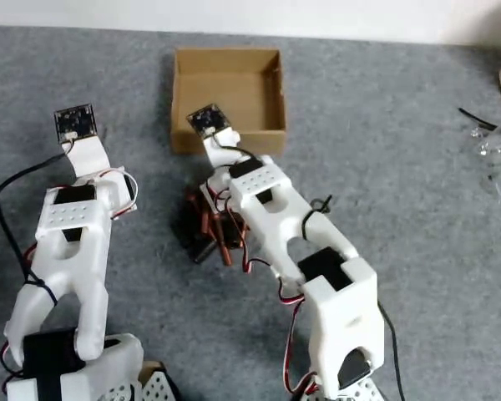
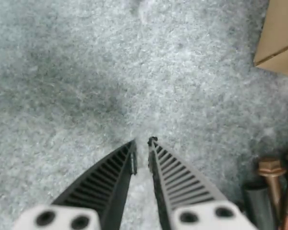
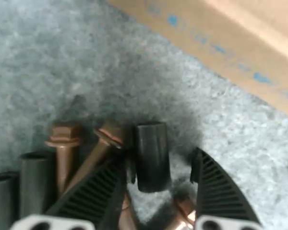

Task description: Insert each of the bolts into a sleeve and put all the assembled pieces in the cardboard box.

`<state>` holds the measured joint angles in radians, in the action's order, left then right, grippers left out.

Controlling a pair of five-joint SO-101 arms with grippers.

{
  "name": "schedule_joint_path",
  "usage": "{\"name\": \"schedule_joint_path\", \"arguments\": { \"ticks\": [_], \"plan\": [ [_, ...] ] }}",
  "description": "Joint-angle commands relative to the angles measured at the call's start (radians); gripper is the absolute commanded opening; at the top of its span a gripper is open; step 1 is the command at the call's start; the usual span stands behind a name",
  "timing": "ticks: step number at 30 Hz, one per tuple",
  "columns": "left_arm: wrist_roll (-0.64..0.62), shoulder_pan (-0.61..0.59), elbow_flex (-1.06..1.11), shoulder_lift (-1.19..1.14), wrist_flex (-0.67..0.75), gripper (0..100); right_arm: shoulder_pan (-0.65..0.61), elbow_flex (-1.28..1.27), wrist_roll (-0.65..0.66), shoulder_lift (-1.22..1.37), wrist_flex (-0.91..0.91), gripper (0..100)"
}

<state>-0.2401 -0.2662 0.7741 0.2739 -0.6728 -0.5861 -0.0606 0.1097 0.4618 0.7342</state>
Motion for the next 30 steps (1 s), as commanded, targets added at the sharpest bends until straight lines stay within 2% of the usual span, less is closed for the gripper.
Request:
{"name": "schedule_joint_path", "arguments": {
  "ticks": [1,4,8,12,19,30],
  "plan": [
    [-0.011,-0.005,-0.005,0.008,0.014,6,-0.027,0.021,0.011,0.002,-0.018,18.3],
    [-0.011,-0.005,-0.005,0.008,0.014,6,-0.027,0.022,0.011,0.002,-0.021,14.2],
    [-0.011,-0.005,-0.005,0.008,0.014,6,-0.027,0.022,0.011,0.004,-0.039,0.3],
    [-0.011,-0.005,-0.005,0.007,0.014,6,-0.027,0.021,0.011,0.004,-0.076,0.3],
    [-0.011,-0.005,-0.007,0.005,0.015,6,-0.024,0.024,0.011,-0.024,-0.039,0.3],
    [-0.011,-0.005,-0.007,0.005,0.015,6,-0.027,-0.153,0.011,-0.3,-0.015,0.3]
  ]
}}
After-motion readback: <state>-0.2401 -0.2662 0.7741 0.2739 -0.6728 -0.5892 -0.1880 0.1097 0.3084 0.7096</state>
